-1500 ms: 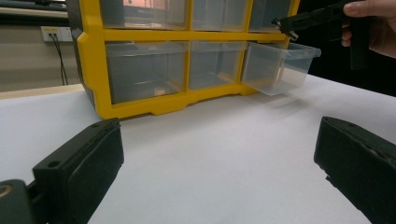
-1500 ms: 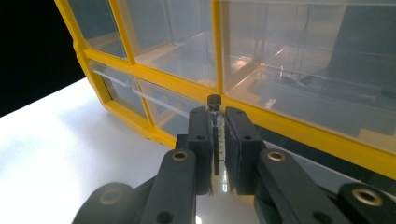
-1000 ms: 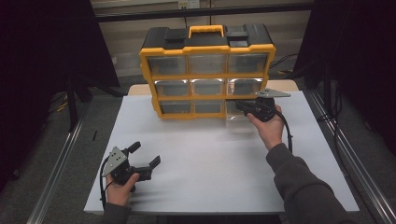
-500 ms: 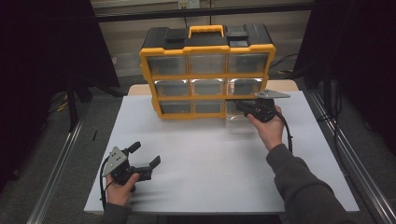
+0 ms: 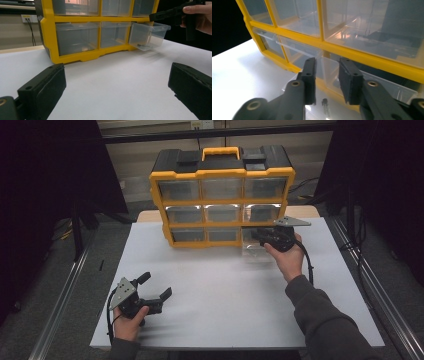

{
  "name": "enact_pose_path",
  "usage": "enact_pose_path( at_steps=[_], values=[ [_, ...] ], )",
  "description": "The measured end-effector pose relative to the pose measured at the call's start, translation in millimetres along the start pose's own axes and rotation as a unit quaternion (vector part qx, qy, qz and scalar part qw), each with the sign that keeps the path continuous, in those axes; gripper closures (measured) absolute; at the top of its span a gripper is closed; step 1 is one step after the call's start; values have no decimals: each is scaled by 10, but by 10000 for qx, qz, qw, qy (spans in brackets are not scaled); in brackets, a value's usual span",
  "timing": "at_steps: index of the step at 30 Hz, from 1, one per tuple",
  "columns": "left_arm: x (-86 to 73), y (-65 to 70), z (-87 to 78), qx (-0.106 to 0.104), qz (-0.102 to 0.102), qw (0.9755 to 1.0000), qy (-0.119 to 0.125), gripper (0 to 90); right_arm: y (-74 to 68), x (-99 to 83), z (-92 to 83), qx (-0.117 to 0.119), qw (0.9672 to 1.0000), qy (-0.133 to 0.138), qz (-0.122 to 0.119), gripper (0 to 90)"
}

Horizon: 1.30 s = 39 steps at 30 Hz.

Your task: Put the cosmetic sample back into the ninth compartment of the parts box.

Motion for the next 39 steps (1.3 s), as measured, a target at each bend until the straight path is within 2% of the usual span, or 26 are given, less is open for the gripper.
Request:
enact_pose_path(
  at_steps=[5,6,9,10,11,14,16,17,18,19,20,23,24,25,26,27,29,30,31,32,33,35,39],
  values=[
    [-2,-3,3,-21,0,10000,8,17,-1,-2,-39,105,9997,197,120,570],
    [-4,-7,4,-14,44,10000,-4,17,-2,-4,-48,113,9996,218,139,544],
    [-2,6,16,-48,-5,10000,13,17,5,-7,-78,95,9995,265,125,451],
    [-11,-13,0,-101,154,9998,-92,17,10,-11,-89,90,9995,255,159,427],
    [-3,8,16,-105,33,9999,5,17,22,-11,-93,76,9995,287,144,398],
    [-6,-3,13,-89,71,9999,-20,17,39,-16,-114,89,9995,269,169,339],
    [-7,-15,5,-50,123,9999,-73,17,43,-22,-122,-8,9995,277,175,306],
    [0,-3,18,-13,8,10000,12,17,42,-24,-121,-10,9995,256,192,272],
    [-1,-9,15,-55,32,10000,14,17,40,-26,-122,-53,9995,258,173,247],
    [2,-10,19,-8,31,10000,37,17,37,-28,-126,-113,9994,272,157,239],
    [-6,-19,5,-60,135,9999,-69,17,31,-30,-126,-127,9994,267,164,217],
    [-8,-19,9,-91,145,9998,-66,17,23,-31,-138,-157,9992,334,183,162],
    [-9,-18,9,-96,148,9998,-67,17,23,-29,-144,-138,9991,358,191,150],
    [-3,4,23,-75,41,10000,4,17,18,-31,-149,-113,9989,380,231,137],
    [-9,-8,16,-53,93,9999,-53,17,15,-33,-154,-77,9988,386,292,119],
    [-9,9,20,-92,50,9999,-36,16,11,-33,-160,-59,9987,384,324,114],
    [-14,3,12,-30,71,9999,-65,16,3,-38,-175,-46,9988,410,277,93],
    [-6,20,23,-25,-95,9999,63,15,-3,-44,-183,-1,9988,404,274,82],
    [-10,7,10,-14,-2,10000,-11,15,-6,-52,-194,70,9987,419,283,72],
    [-9,12,5,-26,-45,10000,-16,15,-11,-59,-202,103,9987,406,289,66],
    [-8,8,-1,-48,2,10000,-29,15,-17,-70,-212,92,9988,392,284,67],
    [-6,12,10,16,-70,10000,-5,15,-37,-85,-249,165,9986,413,288,66],
    [-9,10,11,12,-43,10000,-6,16,-75,-122,-334,291,9982,472,212,66]
  ],
)
Point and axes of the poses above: each handheld gripper's, and its own axes: z roughly forward along the jaws, x roughly out of its top, y roughly to its right, the point moved 3 cm from there along z, roughly forward along the jaws, and after that the axes turned 14 degrees about z, right-handed, at the moved point
